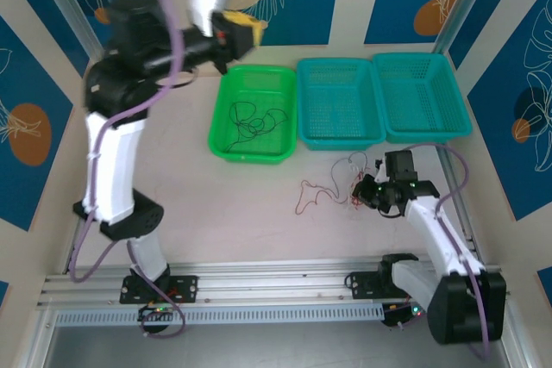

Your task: Untangle the cables

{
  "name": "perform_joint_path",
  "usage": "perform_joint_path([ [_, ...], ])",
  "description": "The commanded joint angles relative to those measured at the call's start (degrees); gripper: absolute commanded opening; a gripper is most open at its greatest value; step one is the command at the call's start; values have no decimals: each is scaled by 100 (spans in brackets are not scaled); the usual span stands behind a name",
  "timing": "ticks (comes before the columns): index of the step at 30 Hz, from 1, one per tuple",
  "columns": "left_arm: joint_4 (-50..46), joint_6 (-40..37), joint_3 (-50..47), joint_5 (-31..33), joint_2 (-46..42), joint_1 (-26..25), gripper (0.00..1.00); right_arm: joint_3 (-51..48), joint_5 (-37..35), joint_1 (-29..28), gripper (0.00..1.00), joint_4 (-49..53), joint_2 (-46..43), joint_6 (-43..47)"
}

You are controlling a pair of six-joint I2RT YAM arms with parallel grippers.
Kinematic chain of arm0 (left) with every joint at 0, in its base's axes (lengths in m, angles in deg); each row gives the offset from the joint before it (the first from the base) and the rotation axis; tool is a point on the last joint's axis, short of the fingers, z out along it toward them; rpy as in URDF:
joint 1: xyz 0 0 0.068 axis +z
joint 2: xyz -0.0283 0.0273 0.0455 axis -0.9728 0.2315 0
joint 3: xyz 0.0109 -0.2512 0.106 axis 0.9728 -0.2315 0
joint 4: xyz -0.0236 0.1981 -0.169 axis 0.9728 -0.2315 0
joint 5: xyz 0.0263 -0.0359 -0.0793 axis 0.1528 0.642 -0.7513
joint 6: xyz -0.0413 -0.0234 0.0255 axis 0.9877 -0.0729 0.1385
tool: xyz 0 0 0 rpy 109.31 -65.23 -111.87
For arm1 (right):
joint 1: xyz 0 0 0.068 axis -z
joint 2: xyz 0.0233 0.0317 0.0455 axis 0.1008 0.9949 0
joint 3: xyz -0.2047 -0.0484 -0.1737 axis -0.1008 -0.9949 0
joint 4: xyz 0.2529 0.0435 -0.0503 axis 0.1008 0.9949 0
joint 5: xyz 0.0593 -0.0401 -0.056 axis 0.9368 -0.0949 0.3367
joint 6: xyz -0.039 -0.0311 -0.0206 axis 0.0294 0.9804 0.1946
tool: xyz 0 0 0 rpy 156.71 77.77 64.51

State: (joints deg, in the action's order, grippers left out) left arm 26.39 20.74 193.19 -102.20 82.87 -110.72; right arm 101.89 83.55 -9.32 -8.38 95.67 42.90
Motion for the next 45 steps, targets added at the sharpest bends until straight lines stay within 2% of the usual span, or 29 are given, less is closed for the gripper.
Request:
perform_joint_path([
  [1,-1022,-1081,-45,-997,379,-276,30,273,25,-289,2,-47,-502,720],
  [6,-1427,-1792,-50,-2164,923,-601,39,756,-358,-786,0,89,-577,1194],
  [8,-1555,-1861,-91,-2281,1128,-778,41,954,-385,-932,0,200,-388,1233],
  [10,-1554,-1761,-176,-2226,1303,-933,47,1114,-342,-1041,0,242,-189,1199],
  [15,-1395,-1020,-171,-1616,1829,-1406,60,1282,-299,-1180,0,155,137,946],
  [21,-1417,85,36,421,2444,-1899,65,1452,-443,-1212,0,277,381,883],
  [24,-1470,530,279,1082,2761,-2002,64,1474,-399,-1229,0,252,410,888],
  [28,-1549,1085,845,964,3247,-2025,48,1488,-394,-1229,0,234,411,860],
  [31,-1895,1568,1772,929,3779,-2019,38,1503,-402,-1229,0,260,419,873],
  [35,-1975,1876,2005,594,3994,-2030,36,1502,-451,-1229,0,246,441,860],
  [40,-2254,1828,2002,814,4050,-2038,41,1550,-438,-1227,0,242,497,903],
  [45,-2320,1859,2002,526,4170,-2003,36,1541,-434,-1229,0,241,507,920],
])
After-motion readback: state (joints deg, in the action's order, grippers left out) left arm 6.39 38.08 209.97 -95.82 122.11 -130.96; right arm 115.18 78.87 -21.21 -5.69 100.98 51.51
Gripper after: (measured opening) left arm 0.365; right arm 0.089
